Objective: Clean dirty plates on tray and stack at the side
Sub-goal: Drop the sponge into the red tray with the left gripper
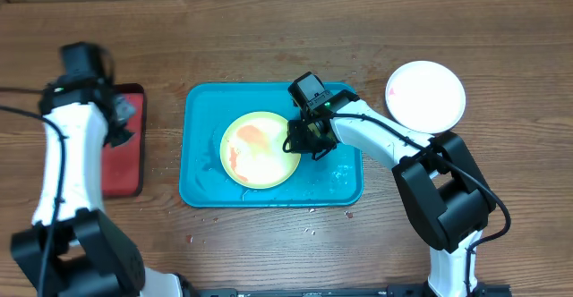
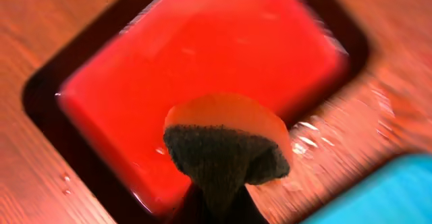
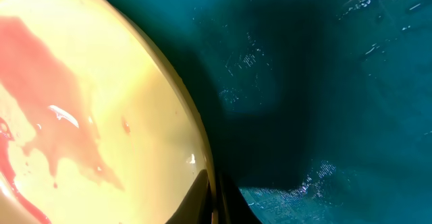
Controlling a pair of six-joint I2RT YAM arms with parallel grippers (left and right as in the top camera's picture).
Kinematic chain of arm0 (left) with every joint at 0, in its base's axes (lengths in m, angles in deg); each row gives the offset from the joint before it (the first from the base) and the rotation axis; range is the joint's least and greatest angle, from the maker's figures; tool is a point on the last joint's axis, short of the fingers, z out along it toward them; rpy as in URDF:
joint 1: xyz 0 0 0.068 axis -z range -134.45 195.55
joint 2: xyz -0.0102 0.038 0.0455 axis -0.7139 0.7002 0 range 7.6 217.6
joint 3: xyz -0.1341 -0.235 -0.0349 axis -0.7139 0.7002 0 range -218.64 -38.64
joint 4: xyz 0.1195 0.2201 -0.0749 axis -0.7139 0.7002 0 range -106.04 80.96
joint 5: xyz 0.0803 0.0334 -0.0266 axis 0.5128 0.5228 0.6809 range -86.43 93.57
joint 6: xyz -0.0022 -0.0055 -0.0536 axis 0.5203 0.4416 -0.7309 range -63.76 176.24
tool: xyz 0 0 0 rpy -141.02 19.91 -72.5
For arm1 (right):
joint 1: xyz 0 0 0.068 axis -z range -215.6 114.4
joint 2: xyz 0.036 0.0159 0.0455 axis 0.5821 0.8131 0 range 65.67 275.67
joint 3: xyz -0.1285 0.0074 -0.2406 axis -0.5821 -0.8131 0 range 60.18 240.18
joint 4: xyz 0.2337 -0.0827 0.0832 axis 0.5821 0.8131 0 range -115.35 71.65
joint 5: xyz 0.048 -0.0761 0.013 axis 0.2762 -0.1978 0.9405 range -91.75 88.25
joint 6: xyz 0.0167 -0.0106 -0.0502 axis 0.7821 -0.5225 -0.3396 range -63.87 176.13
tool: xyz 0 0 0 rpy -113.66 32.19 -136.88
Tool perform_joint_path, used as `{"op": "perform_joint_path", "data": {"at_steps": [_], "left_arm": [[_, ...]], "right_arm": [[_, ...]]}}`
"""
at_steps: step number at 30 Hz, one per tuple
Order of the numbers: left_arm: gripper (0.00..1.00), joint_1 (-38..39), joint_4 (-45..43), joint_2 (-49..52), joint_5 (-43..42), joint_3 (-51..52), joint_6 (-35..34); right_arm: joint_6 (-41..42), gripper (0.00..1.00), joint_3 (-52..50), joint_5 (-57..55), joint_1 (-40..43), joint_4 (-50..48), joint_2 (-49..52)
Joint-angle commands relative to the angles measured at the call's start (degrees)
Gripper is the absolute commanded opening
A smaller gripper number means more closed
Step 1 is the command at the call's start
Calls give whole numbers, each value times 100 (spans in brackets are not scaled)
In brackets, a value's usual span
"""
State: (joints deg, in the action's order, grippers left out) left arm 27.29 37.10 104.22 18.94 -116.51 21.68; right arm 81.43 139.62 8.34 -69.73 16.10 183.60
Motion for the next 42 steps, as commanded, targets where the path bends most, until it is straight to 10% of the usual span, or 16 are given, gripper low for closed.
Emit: {"op": "perform_joint_path", "data": {"at_steps": [1,10,19,33,34,36,42], "left_arm": [[4,-402,-9,476,-151,81,28],[8,-667,-236,1307,-166,81,31],[33,-839,-313,1309,-448,-52,264],[24,-881,2253,1132,-1526,-2594,289],[32,-879,2326,1119,-1523,-2660,286],[87,-872,2332,1115,-1526,-2677,286],[100,-872,2328,1128,-1521,-2653,284]], "right_arm": [[-20,4,-188,-426,59,146,264],[-20,4,-188,-426,59,164,264],[-15,4,-186,-426,59,131,264],[-2,4,883,-1172,0,1049,-24],[-2,4,1073,-1493,-39,1279,-85],[-2,4,1375,-2085,-133,1655,-190],[-4,4,2356,-3950,-612,2872,-437]]}}
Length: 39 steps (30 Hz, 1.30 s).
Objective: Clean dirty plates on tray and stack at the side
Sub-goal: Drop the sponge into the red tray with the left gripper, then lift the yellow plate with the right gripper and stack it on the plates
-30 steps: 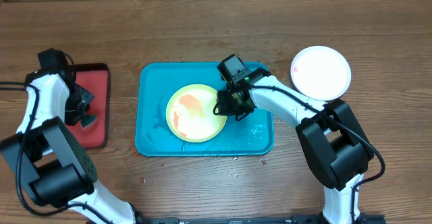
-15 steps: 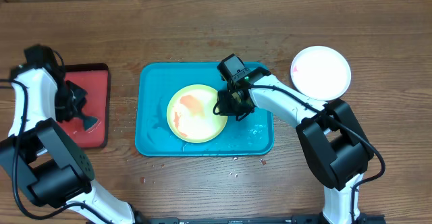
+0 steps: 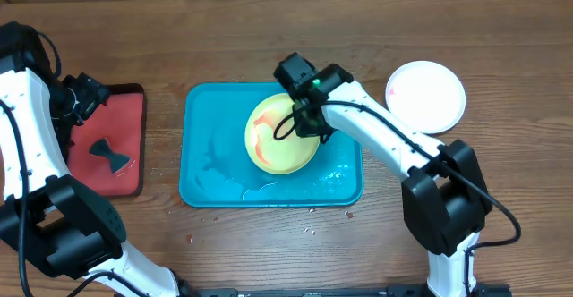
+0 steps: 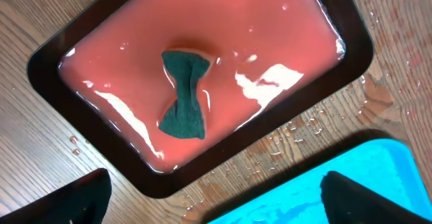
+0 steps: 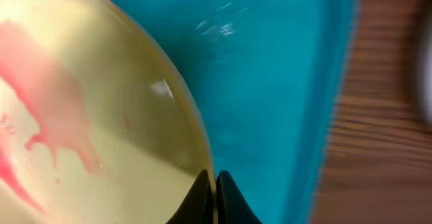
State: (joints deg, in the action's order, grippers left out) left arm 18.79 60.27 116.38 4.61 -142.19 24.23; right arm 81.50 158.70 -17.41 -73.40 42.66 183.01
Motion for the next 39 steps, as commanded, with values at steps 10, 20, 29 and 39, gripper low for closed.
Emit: {"op": "perform_joint_path", "data": {"at_steps": [10,20,29,39], "left_arm": [[100,-22,11,-87,-87,-85,28],[100,-22,11,-87,-87,-85,28],[100,-22,11,-87,-87,-85,28],[100,-22,11,-87,-87,-85,28]], "right_arm": [[-890,4,1198,-4094,-966,1191,-378],[-1762,4,1198,-6006,-1690,1187,-378],[-2481,4,1198,-7075,-2083,1185,-378],[-2033,4,1126,-4002,-1740,623,-352]]}}
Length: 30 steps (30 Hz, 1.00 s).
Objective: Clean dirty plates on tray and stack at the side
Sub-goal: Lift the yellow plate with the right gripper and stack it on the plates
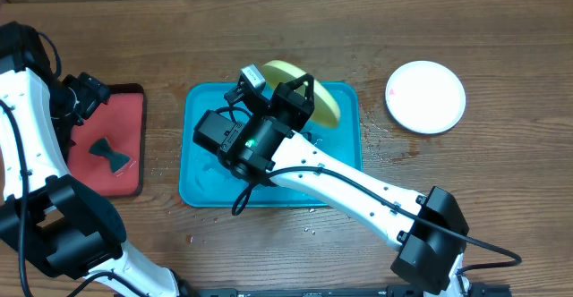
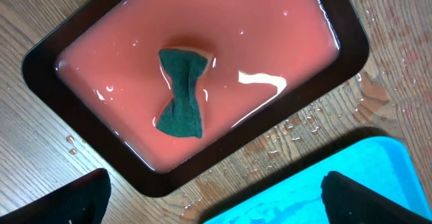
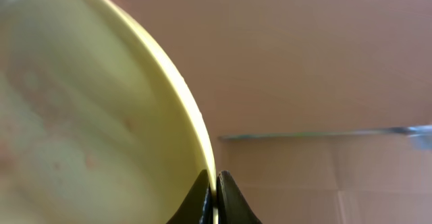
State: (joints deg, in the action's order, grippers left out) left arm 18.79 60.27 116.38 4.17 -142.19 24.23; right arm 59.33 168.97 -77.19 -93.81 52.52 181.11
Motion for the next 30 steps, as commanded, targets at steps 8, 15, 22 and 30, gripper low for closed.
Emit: {"op": "perform_joint_path", "data": {"at_steps": [8,15,22,30], "left_arm": [[100,-22,11,-87,-44,-85,28],[100,-22,11,-87,-44,-85,28],[100,-22,11,-87,-44,-85,28],[100,-22,11,-87,-44,-85,28]], "right_arm": [[302,4,157,2155,1104,-48,-446],[428,4,149,5582,2990,-481,-807],[431,4,-400,7563,5366,-461,-796],[435,4,-1633,8452,7222,-1394,-796]]}}
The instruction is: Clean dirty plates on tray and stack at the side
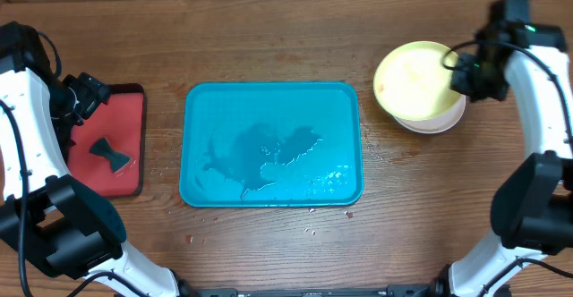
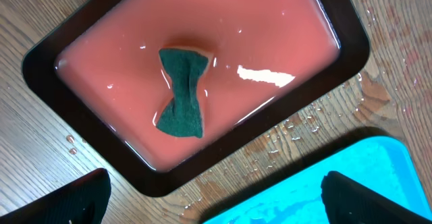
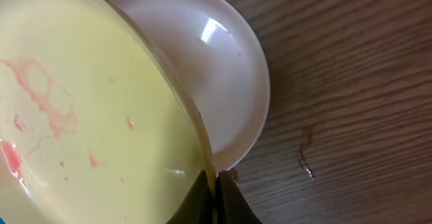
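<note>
A yellow plate point(image 1: 414, 80) with faint pink smears point(image 3: 40, 89) hangs tilted over a white plate point(image 3: 226, 69) on the table at the far right. My right gripper point(image 3: 214, 183) is shut on the yellow plate's rim. The blue tray point(image 1: 201, 109) in the middle carries only puddles of water. A dark green sponge point(image 2: 182, 92) lies in pink liquid in the red basin point(image 1: 134, 167) at the left. My left gripper point(image 2: 216, 200) hovers open above the basin, its fingers point(image 2: 81, 197) wide apart and holding nothing.
Water drops point(image 2: 297, 123) dot the wood between the basin and the blue tray. Small crumbs point(image 1: 309, 232) lie in front of the tray. The white plate's near edge point(image 1: 439, 124) shows under the yellow one.
My right gripper has carried the yellow plate from over the tray's far edge to above the white plate at the right. The left gripper and sponge have not moved.
First my left gripper held the sponge over the red basin while the right gripped the yellow plate lying in the tray. Then the sponge lay in the basin, the left gripper open, the plate lifted. Later the plate stood tipped over the tray; now it is above the white plate.
</note>
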Controlling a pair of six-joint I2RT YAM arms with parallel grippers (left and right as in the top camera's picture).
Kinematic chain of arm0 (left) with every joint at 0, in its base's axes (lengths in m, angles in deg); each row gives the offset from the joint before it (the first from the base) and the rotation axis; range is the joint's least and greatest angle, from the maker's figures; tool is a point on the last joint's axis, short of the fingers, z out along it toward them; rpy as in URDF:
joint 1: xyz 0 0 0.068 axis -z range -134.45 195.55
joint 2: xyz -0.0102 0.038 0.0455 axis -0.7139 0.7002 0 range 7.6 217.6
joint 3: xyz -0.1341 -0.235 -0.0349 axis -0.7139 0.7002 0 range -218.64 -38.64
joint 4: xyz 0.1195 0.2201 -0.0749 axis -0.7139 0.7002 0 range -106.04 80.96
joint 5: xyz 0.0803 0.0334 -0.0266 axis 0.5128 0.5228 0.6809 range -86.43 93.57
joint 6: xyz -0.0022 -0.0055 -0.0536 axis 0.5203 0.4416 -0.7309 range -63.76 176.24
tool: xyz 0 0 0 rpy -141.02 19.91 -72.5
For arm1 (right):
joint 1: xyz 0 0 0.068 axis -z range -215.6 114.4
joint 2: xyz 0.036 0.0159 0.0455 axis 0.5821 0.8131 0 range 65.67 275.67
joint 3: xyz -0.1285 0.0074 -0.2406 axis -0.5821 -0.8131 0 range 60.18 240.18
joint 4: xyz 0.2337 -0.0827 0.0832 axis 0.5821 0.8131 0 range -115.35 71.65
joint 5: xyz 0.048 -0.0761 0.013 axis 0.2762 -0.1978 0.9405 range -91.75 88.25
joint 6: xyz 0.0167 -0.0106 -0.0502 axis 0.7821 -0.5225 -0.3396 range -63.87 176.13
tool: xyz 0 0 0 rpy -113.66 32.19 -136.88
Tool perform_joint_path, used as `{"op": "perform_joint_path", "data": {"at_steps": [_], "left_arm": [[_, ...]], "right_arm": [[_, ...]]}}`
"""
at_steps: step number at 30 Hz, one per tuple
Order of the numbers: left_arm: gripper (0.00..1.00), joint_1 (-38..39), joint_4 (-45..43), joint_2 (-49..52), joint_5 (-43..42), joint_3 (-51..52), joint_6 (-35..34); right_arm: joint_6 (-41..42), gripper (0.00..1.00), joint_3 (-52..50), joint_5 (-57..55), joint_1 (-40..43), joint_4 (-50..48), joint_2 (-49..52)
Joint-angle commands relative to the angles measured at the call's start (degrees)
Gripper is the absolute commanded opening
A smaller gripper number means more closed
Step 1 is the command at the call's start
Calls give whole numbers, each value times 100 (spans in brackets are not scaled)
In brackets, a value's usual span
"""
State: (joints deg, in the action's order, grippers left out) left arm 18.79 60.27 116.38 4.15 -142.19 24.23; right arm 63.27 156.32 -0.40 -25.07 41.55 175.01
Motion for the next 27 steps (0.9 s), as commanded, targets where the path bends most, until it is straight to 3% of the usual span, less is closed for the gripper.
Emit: {"op": "perform_joint_path", "data": {"at_steps": [1,8,10,12,14,18,23,27], "left_arm": [[100,-22,11,-87,-42,-85,28],[100,-22,11,-87,-42,-85,28],[100,-22,11,-87,-42,-85,28],[100,-22,11,-87,-42,-85,28],[99,-22,11,-87,-42,-85,28],[100,-22,11,-87,-42,-85,28],[100,-22,11,-87,-42,-85,28],[100,-22,11,-87,-42,-85,28]], "right_arm": [[111,4,-562,796,505,-531,-186],[514,4,-1215,776,754,-1506,-186],[514,17,-1252,778,750,-1602,-186],[514,22,-1250,780,750,-1574,-186],[514,37,-1250,782,750,-1478,-186],[514,47,-1141,896,750,-1040,-262],[514,48,-1073,1224,750,-629,-815],[509,64,-1075,1379,743,-214,-1867]]}}
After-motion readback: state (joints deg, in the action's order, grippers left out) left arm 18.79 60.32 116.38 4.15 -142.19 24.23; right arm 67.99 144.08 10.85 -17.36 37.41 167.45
